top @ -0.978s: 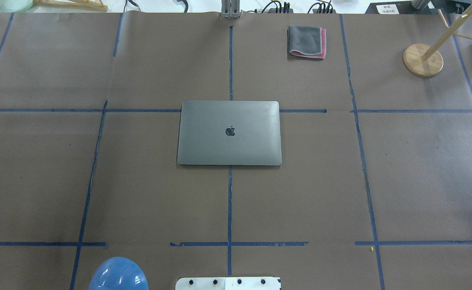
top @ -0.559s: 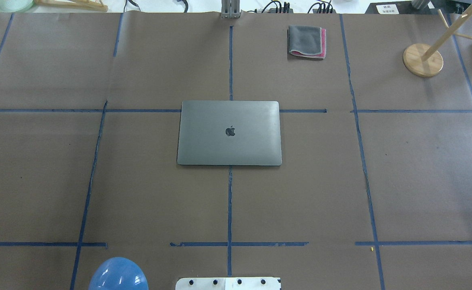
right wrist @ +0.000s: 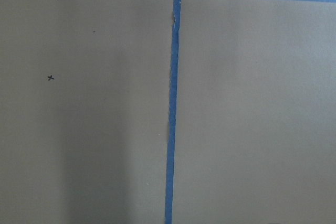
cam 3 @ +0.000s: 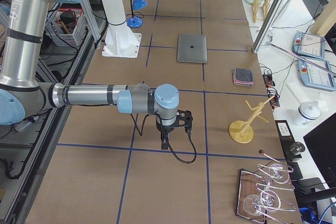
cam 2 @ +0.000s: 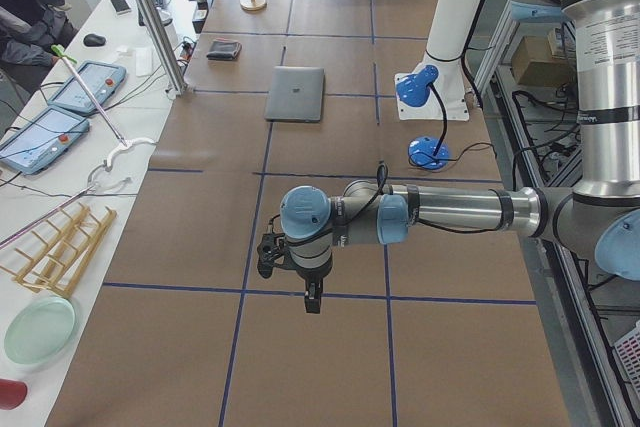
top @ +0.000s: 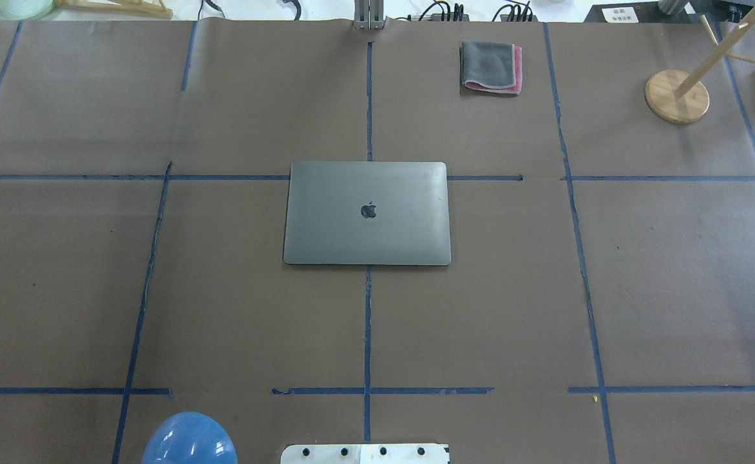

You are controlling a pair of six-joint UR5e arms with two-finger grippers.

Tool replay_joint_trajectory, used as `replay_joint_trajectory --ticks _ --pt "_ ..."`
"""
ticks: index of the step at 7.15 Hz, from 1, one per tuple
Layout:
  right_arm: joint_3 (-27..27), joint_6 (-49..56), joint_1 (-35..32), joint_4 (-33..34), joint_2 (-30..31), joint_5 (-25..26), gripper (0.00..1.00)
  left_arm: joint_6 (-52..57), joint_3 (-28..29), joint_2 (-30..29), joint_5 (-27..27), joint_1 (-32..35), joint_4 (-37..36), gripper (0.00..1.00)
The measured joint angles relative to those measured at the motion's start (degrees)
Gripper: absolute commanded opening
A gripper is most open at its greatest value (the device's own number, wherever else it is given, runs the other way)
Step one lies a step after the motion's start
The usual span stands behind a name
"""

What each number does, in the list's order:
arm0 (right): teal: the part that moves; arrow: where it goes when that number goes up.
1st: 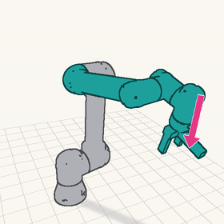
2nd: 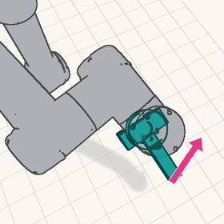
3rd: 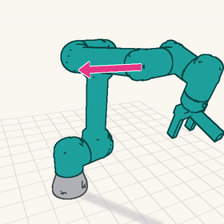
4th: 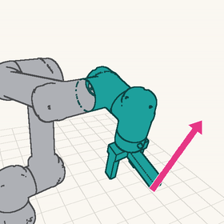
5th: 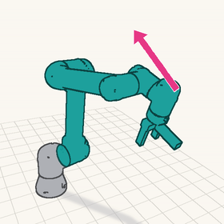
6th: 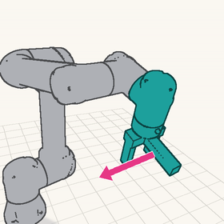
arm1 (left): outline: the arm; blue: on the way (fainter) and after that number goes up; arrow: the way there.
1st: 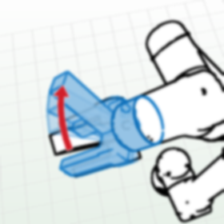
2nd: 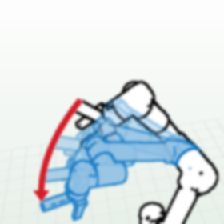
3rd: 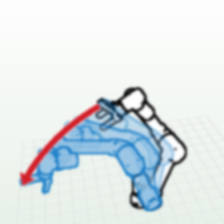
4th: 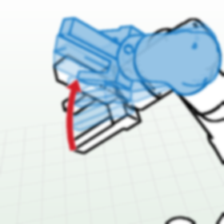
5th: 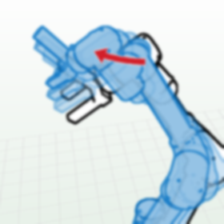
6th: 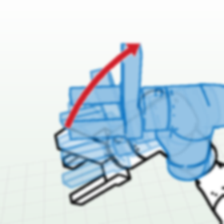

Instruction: Close laptop

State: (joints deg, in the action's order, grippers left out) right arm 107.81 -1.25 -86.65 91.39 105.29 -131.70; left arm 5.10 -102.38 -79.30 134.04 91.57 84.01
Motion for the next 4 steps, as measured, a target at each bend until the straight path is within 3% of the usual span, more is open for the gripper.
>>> replay_joint_trajectory --ticks 4 --pt "-0.1 0.1 0.0 -0.1 0.0 -0.3 1.00 0.2 -0.5 0.5 0.3 -0.3 0.1 0.99"
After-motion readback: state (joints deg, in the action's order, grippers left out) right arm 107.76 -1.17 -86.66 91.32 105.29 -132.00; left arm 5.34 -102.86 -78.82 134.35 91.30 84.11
